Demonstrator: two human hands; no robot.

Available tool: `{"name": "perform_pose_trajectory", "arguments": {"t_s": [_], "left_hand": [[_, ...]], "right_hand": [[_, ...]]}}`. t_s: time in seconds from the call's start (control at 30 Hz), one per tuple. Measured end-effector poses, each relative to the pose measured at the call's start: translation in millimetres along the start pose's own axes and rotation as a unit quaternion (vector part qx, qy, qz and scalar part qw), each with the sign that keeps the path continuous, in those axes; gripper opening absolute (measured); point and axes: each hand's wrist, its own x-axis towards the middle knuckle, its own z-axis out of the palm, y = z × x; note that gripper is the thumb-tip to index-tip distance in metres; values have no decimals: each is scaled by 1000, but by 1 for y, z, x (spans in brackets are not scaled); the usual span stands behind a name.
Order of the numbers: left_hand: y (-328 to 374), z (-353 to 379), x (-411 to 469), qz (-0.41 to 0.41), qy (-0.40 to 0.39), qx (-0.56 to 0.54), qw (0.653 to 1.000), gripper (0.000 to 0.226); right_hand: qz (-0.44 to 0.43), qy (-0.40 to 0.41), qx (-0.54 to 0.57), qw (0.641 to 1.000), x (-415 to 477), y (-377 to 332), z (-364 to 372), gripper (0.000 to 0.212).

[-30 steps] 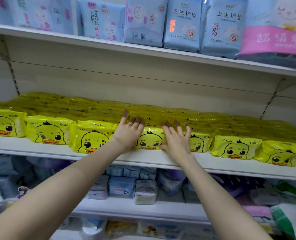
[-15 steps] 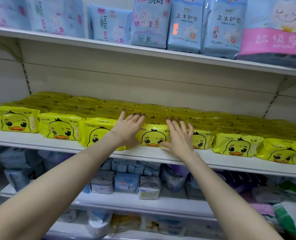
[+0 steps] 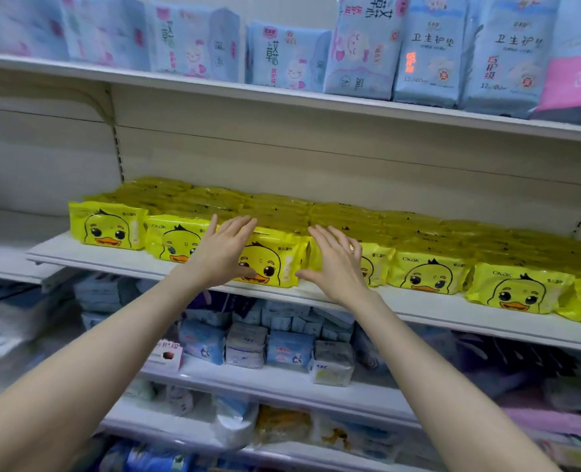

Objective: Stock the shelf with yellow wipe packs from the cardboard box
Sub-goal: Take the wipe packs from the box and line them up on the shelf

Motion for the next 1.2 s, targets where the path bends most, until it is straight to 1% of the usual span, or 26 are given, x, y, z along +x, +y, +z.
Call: {"name": "perform_pose_trajectory", "arguments": {"t_s": [0.17,0.27,0.37,0.53,0.67,0.8,0.87,1.03,1.13,1.2], "left_hand": [[-34,8,-9,32,-18,33,999,102],[-44,12,-2,59,-25,50,997,102],[-52,17,6,82,-22,50,995,100],[-56,27,12,106,16,40,993,97],[-60,33,17,128,61,28,989,94],[-61,35,19,134,61,39,988,90],[-61,36,21,135,76,33,987,90],[-63,40,25,135,92,33,986,88],[-63,46,30,146,135,59,978,89],[-62,46,32,148,148,66,976,89]], "right_hand": [[10,-7,-18,1000,6,-29,22,92],[25,-27,-52,998,11,-40,30,99],[47,-45,-76,995,17,-45,33,101],[69,-43,-93,992,24,-47,36,98],[76,-38,-112,990,29,-48,39,96],[68,-55,-136,987,31,-46,36,102],[63,-56,-142,986,31,-45,35,104],[65,-41,-143,987,37,-47,36,100],[63,-25,-149,987,40,-45,40,97],[61,-17,-155,986,42,-44,42,95]]}}
